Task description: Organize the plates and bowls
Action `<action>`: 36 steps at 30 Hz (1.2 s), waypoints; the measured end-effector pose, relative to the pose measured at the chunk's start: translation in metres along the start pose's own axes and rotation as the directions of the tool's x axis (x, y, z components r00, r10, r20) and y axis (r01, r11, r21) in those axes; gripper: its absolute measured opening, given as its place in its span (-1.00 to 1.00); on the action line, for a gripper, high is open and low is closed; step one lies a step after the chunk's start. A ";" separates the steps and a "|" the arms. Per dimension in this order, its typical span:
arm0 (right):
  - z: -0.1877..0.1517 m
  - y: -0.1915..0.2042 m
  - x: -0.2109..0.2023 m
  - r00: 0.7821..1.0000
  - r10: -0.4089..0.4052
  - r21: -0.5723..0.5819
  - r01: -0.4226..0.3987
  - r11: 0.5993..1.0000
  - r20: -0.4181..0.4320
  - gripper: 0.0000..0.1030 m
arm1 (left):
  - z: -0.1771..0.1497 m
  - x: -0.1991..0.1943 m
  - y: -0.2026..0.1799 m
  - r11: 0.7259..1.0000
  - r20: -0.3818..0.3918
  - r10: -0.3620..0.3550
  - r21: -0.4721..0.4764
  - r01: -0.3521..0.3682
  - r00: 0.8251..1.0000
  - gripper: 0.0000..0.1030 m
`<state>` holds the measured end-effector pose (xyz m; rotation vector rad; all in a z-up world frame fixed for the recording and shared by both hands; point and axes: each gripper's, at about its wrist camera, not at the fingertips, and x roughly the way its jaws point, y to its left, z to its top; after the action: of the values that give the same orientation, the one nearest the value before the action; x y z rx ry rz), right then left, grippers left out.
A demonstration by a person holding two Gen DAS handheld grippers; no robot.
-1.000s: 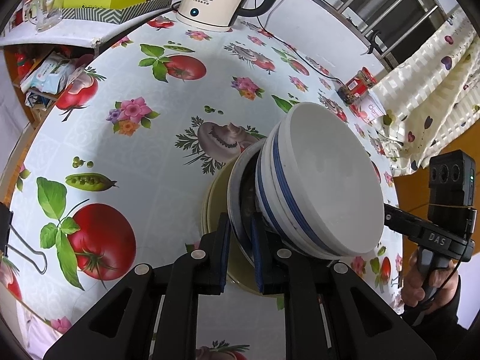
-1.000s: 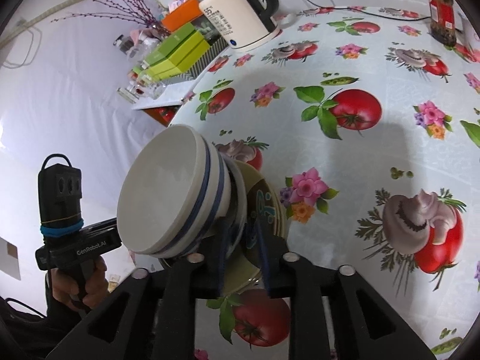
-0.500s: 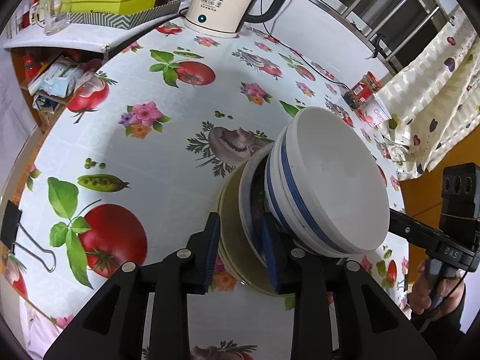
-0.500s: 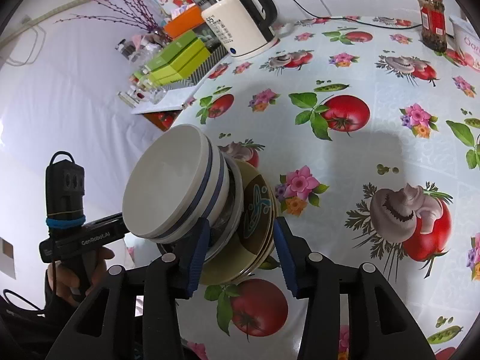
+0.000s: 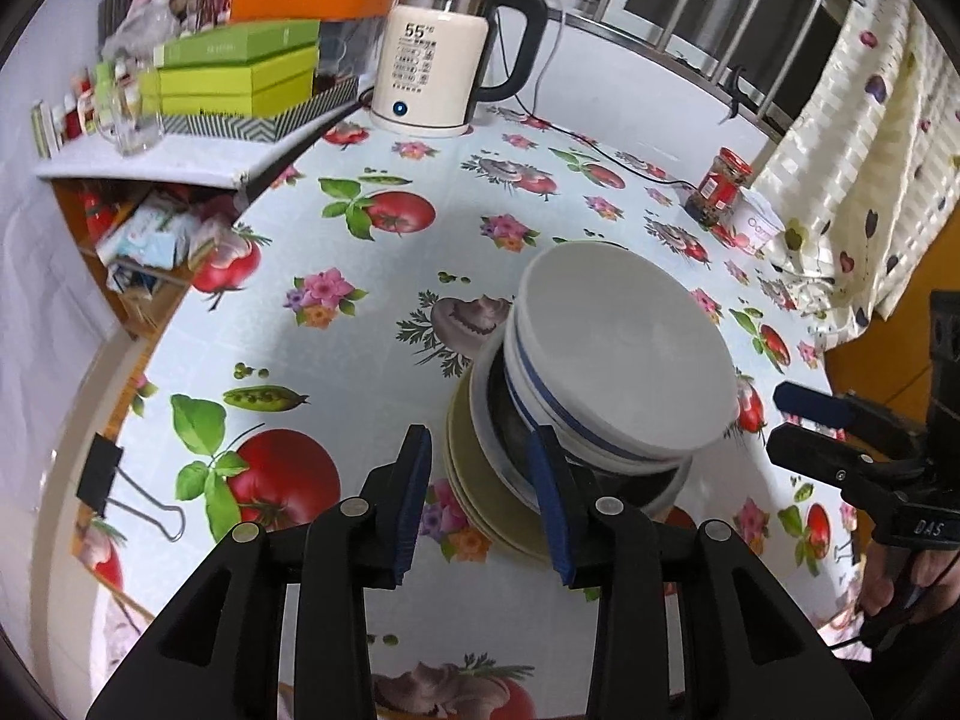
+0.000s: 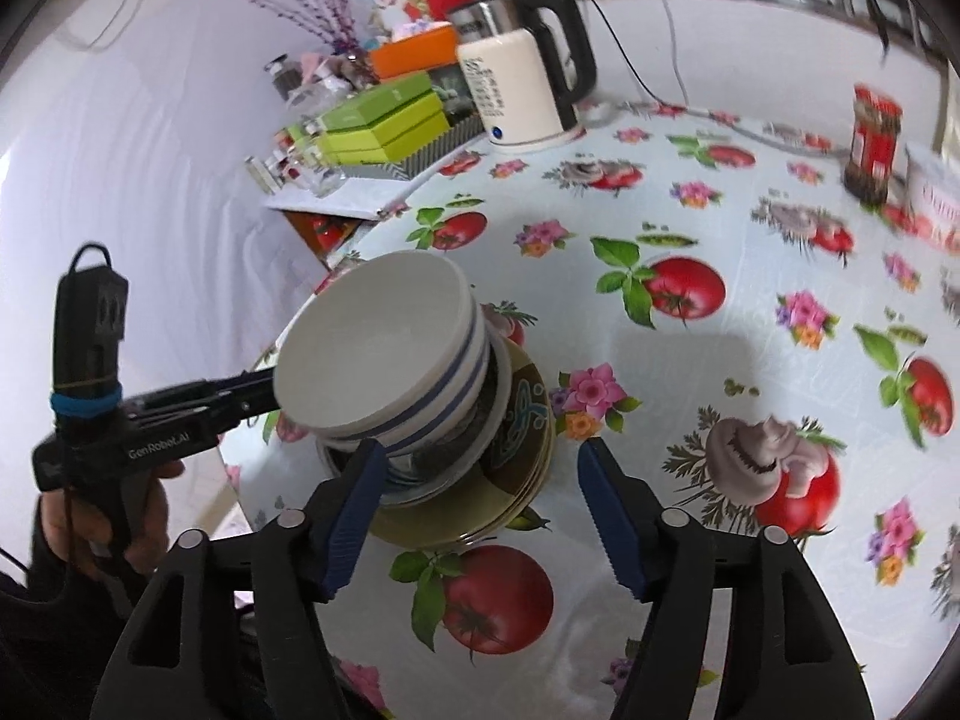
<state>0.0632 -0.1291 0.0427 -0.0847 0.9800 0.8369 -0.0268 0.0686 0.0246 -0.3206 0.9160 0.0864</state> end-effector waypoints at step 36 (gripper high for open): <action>-0.032 0.039 0.001 0.992 -0.121 -0.152 0.117 0.981 -0.018 0.52 | -0.028 -0.005 -0.032 0.993 -0.013 0.071 0.091 -0.070 0.997 -0.31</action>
<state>0.0153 -0.1150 0.0351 -0.2828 0.9263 0.8004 -0.0452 0.0303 0.0203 -0.2046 0.9444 0.1071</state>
